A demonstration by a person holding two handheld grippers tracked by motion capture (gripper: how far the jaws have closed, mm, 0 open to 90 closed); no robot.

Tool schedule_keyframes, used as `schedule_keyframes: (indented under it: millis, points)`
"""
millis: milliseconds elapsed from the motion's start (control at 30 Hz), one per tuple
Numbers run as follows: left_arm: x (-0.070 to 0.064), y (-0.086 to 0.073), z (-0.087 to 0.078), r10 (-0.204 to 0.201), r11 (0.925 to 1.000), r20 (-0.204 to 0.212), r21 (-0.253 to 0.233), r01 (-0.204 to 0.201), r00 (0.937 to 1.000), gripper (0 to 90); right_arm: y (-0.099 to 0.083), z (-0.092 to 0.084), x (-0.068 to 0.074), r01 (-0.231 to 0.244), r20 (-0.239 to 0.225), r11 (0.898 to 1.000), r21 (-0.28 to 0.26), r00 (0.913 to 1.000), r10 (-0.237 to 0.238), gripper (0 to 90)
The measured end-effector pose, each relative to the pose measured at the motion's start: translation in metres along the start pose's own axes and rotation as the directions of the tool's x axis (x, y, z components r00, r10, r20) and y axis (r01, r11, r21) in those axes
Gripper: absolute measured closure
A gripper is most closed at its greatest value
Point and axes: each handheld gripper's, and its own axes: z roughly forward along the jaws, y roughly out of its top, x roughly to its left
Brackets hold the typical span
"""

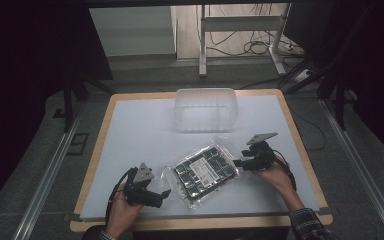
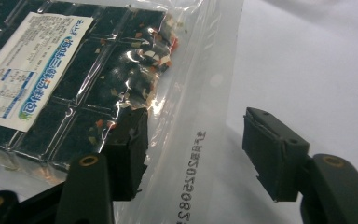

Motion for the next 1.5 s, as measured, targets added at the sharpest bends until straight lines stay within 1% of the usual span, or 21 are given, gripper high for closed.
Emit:
schedule_keyframes:
  millis: [33, 67, 100, 133, 200, 300, 333, 367, 467, 533, 567, 667, 700, 833, 900, 967, 1033, 1133, 1267, 1333, 1500]
  points:
    - [0.0, 0.0, 0.0, 0.0, 1.0, 0.0, 0.0, 0.0, 1.0, 0.1, -0.001, 0.001, -0.001, -0.008, -0.013, 1.0, 0.001, 0.9999, 0.008, 43.4]
    - [0.0, 0.0, 0.0, 0.0, 1.0, 0.0, 0.0, 0.0, 1.0, 0.1, -0.001, 0.001, -0.001, -0.008, -0.013, 1.0, 0.001, 0.9999, 0.008, 43.4]
    - [0.0, 0.0, 0.0, 0.0, 1.0, 0.0, 0.001, 0.0, 1.0, 0.1, -0.001, 0.001, -0.003, -0.033, -0.05, 0.999, 0.007, 0.9982, 0.033, 47.9]
    - [0.0, 0.0, 0.0, 0.0, 1.0, 0.0, 0.001, 0.0, 1.0, 0.1, -0.001, 0.001, -0.003, -0.045, -0.071, 0.999, 0.006, 0.9964, 0.046, 49.7]
    - [0.0, 0.0, 0.0, 0.001, 1.0, -0.001, 0.002, -0.001, 1.0, 0.1, 0.0, 0.001, -0.002, -0.051, -0.087, 0.999, 0.0, 0.9949, 0.051, 52.5]
    - [0.0, 0.0, 0.001, 0.002, 1.0, 0.001, 0.004, -0.002, 1.0, 0.1, 0.003, -0.002, 0.004, -0.032, -0.079, 0.999, -0.008, 0.9964, 0.032, 57.7]
    - [0.0, 0.0, 0.001, 0.002, 1.0, 0.001, 0.004, -0.002, 1.0, 0.1, 0.003, -0.002, 0.004, -0.032, -0.079, 0.999, -0.008, 0.9964, 0.032, 57.7]
    - [0.0, 0.0, 0.001, 0.001, 1.0, 0.001, 0.004, -0.001, 1.0, 0.1, 0.004, -0.003, 0.008, -0.024, -0.072, 1.0, -0.012, 0.9971, 0.023, 60.9]
    - [0.0, 0.0, 0.001, 0.002, 1.0, 0.002, 0.005, -0.002, 1.0, 0.1, 0.006, -0.003, 0.011, -0.015, -0.056, 1.0, -0.003, 0.9983, 0.015, 63.4]
    - [-0.001, 0.0, 0.001, 0.004, 1.0, 0.001, 0.007, -0.004, 1.0, 0.1, 0.005, -0.001, 0.012, -0.017, -0.047, 1.0, 0.008, 0.9987, 0.017, 65.5]
    - [-0.001, 0.0, 0.002, 0.006, 0.9999, 0.002, 0.009, -0.006, 1.0, 0.1, 0.004, 0.0, 0.013, -0.024, -0.052, 1.0, 0.014, 0.9983, 0.024, 66.9]
    - [-0.001, 0.0, 0.002, 0.008, 0.9999, 0.002, 0.011, -0.008, 1.0, 0.1, 0.004, 0.0, 0.013, -0.024, -0.058, 1.0, 0.016, 0.998, 0.025, 67.8]
    - [-0.001, 0.0, 0.002, 0.009, 0.9999, 0.002, 0.012, -0.009, 1.0, 0.1, 0.004, 0.001, 0.014, -0.028, -0.07, 1.0, 0.013, 0.9971, 0.029, 69.1]
    - [-0.001, 0.0, 0.002, 0.01, 0.9999, 0.001, 0.011, -0.01, 0.9999, 0.1, 0.003, 0.008, 0.019, -0.005, -0.061, 0.999, 0.048, 0.9981, 0.008, 70.0]
    - [-0.001, 0.0, 0.002, 0.01, 0.9999, 0.002, 0.01, -0.01, 0.9999, 0.1, 0.003, 0.01, 0.02, -0.003, -0.052, 0.998, 0.055, 0.9986, 0.006, 71.5]
    - [-0.001, 0.0, 0.002, 0.011, 0.9999, 0.001, 0.011, -0.011, 0.9999, 0.1, 0.004, 0.01, 0.02, -0.006, -0.053, 0.998, 0.056, 0.9985, 0.009, 73.0]
    - [-0.001, 0.0, 0.002, 0.013, 0.9998, 0.001, 0.013, -0.013, 0.9999, 0.1, 0.004, 0.01, 0.021, -0.023, -0.042, 0.998, 0.061, 0.9988, 0.026, 81.0]
    - [-0.001, 0.0, 0.002, 0.013, 0.9999, 0.0, 0.011, -0.013, 0.9999, 0.1, 0.005, 0.009, 0.021, -0.049, -0.031, 0.997, 0.067, 0.9982, 0.051, 88.0]
    - [-0.001, 0.0, 0.001, 0.012, 0.9999, -0.002, 0.006, -0.012, 0.9999, 0.1, 0.006, 0.01, 0.022, -0.06, -0.022, 0.996, 0.069, 0.9978, 0.062, 88.8]
    - [-0.001, 0.0, 0.001, 0.01, 0.9999, -0.002, 0.002, -0.01, 0.9999, 0.1, 0.008, 0.006, 0.022, -0.072, -0.031, 0.996, 0.061, 0.9968, 0.074, 88.9]
    - [-0.002, 0.0, 0.0, 0.004, 0.9998, -0.006, -0.017, -0.004, 1.0, 0.1, 0.009, 0.003, 0.023, -0.075, -0.048, 0.996, 0.047, 0.9958, 0.078, 88.9]
